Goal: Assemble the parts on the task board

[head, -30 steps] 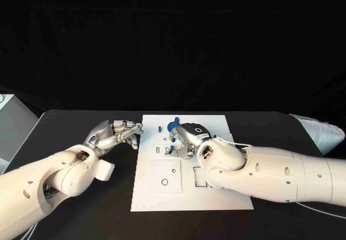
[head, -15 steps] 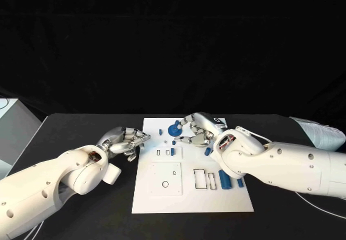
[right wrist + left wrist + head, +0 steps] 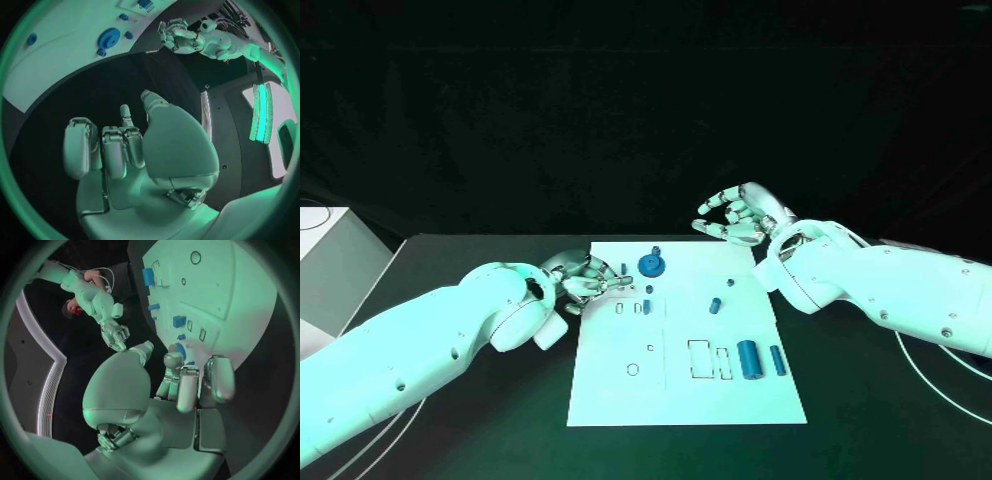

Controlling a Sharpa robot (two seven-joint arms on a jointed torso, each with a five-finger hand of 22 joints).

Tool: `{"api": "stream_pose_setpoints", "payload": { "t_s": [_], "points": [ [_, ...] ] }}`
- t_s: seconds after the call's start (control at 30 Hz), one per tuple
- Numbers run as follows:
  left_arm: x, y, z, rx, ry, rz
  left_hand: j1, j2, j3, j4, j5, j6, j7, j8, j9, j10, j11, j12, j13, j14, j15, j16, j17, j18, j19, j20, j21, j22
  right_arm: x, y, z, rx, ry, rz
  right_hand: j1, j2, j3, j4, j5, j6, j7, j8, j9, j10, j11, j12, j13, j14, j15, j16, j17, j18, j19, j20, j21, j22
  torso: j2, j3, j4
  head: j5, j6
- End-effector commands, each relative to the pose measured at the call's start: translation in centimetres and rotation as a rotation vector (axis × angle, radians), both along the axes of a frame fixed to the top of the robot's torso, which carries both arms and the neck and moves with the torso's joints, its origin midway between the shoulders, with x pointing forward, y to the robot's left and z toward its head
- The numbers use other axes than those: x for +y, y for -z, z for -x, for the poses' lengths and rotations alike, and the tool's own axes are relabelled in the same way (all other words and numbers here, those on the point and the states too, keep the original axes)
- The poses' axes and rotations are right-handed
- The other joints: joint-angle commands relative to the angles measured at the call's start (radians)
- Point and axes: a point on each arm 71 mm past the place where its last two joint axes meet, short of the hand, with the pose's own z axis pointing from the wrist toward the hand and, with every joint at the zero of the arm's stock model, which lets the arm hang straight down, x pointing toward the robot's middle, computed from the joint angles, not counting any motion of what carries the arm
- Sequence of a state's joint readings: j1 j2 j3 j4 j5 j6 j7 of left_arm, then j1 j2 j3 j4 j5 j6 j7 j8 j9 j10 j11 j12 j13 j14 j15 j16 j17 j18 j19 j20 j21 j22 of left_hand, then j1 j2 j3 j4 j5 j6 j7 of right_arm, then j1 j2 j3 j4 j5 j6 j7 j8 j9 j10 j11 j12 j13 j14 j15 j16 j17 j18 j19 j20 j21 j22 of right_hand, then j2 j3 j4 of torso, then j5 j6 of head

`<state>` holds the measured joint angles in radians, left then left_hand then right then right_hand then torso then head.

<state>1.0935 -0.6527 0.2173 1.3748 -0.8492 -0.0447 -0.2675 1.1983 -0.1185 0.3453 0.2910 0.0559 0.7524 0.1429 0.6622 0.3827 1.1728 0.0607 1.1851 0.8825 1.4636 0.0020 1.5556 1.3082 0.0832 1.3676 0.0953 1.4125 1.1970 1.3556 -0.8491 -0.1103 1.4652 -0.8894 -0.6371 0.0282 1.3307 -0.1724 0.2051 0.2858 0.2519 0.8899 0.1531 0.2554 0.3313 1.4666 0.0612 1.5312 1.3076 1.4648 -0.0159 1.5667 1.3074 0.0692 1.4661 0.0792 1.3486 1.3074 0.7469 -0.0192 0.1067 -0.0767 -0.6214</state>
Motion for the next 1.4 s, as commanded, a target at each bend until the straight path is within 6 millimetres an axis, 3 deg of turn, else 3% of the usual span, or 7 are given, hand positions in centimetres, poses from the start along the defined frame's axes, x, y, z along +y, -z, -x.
{"api": "stream_pose_setpoints", "payload": {
  "t_s": [0.03,0.2,0.27,0.3,0.37,0.93,1.4],
  "points": [
    [-0.6,0.8,-0.1,0.086,0.051,-0.182,-0.017,0.002,0.0,0.002,-0.002,-0.007,-0.002,-0.004,0.002,0.013,0.001,0.012,0.013,0.098,-0.006,0.004,0.24,-0.009,0.011,0.001,0.006,0.005,-0.3,0.0,-0.3,0.019,-0.004,-0.061,-0.006,0.006,0.007,0.0,0.007,-0.009,0.0,0.004,-0.001,0.062,0.008,-0.001,0.229,0.106,0.006,0.004,0.263,-0.013,0.045,0.005,0.001,0.018,-0.006,0.0041,-0.002,0.005,-0.004],
    [-2.1,0.8,-0.5,0.1,0.086,-0.267,-0.032,0.006,0.002,0.001,0.008,0.001,-0.006,0.003,0.006,0.039,-0.002,0.041,0.055,0.1,-0.008,0.007,0.245,-0.01,0.014,0.002,0.01,0.013,-0.7,0.1,-0.8,0.034,0.009,-0.054,-0.006,0.006,0.007,-0.001,0.014,-0.01,0.001,0.004,-0.001,0.062,0.009,-0.001,0.229,0.106,0.006,0.004,0.263,-0.013,0.044,0.005,0.0,0.018,-0.005,0.003,-0.0012,-0.002,-0.008],
    [-2.5,0.8,-0.7,0.097,0.097,-0.296,-0.044,0.001,-0.002,0.0,0.042,0.002,-0.008,0.005,0.01,0.049,-0.004,0.056,0.073,0.101,-0.009,0.008,0.247,-0.011,0.015,0.001,0.012,0.016,-0.7,0.1,-0.9,0.042,0.01,-0.051,-0.006,0.006,0.007,-0.001,0.014,-0.01,0.001,0.004,-0.001,0.062,0.009,-0.001,0.229,0.106,0.006,0.004,0.263,-0.013,0.044,0.005,0.0,0.018,-0.004,0.0024,-0.0017,-0.003,-0.007],
    [-2.7,0.8,-0.8,0.095,0.102,-0.31,-0.057,-0.005,-0.006,0.0,0.132,0.005,-0.01,0.009,0.015,0.055,-0.006,0.066,0.087,0.101,-0.011,0.008,0.248,-0.011,0.017,-0.001,0.015,0.021,-0.7,0.2,-1.0,0.047,0.011,-0.049,-0.007,0.006,0.007,-0.001,0.015,-0.011,0.001,0.004,-0.001,0.061,0.009,-0.002,0.229,0.106,0.006,0.004,0.263,-0.013,0.044,0.005,0.0,0.017,-0.004,0.0025,-0.0019,-0.001,-0.003],
    [-3.0,0.8,-1.0,0.091,0.108,-0.33,-0.062,-0.006,-0.011,-0.001,0.165,0.007,-0.012,0.014,0.021,0.056,-0.007,0.07,0.092,0.101,-0.012,0.008,0.248,-0.012,0.017,-0.002,0.016,0.022,-0.6,0.2,-1.1,0.054,0.011,-0.045,-0.007,0.006,0.007,-0.001,0.015,-0.011,0.001,0.004,-0.001,0.061,0.009,-0.002,0.229,0.106,0.006,0.004,0.263,-0.013,0.044,0.005,0.0,0.017,-0.003,0.0025,-0.0022,0.001,-0.002],
    [-4.5,0.7,-1.9,0.086,0.123,-0.378,-0.083,-0.01,-0.027,0.002,0.163,0.016,-0.017,0.031,0.038,0.059,-0.011,0.079,0.105,0.101,-0.015,0.008,0.248,-0.012,0.018,-0.004,0.018,0.027,-0.2,0.5,-1.6,0.078,0.008,-0.025,-0.01,0.004,0.006,0.0,0.018,-0.012,0.001,0.004,-0.001,0.062,0.009,-0.001,0.229,0.106,0.006,0.004,0.263,-0.013,0.044,0.005,-0.001,0.017,-0.001,0.0022,0.0002,-0.004,-0.003],
    [-5.2,0.5,-1.9,0.084,0.133,-0.371,-0.092,-0.007,-0.037,0.0,0.163,0.024,-0.024,0.05,0.057,0.058,-0.016,0.082,0.109,0.101,-0.019,0.008,0.248,-0.013,0.019,-0.007,0.02,0.031,0.3,0.6,-1.8,0.087,-0.002,-0.019,-0.013,0.003,0.004,0.001,0.019,-0.013,0.001,0.004,-0.001,0.063,0.009,0.0,0.231,0.106,0.007,0.004,0.263,-0.013,0.044,0.006,-0.001,0.016,0.004,0.0024,0.0014,-0.016,0.008]
  ]
}}
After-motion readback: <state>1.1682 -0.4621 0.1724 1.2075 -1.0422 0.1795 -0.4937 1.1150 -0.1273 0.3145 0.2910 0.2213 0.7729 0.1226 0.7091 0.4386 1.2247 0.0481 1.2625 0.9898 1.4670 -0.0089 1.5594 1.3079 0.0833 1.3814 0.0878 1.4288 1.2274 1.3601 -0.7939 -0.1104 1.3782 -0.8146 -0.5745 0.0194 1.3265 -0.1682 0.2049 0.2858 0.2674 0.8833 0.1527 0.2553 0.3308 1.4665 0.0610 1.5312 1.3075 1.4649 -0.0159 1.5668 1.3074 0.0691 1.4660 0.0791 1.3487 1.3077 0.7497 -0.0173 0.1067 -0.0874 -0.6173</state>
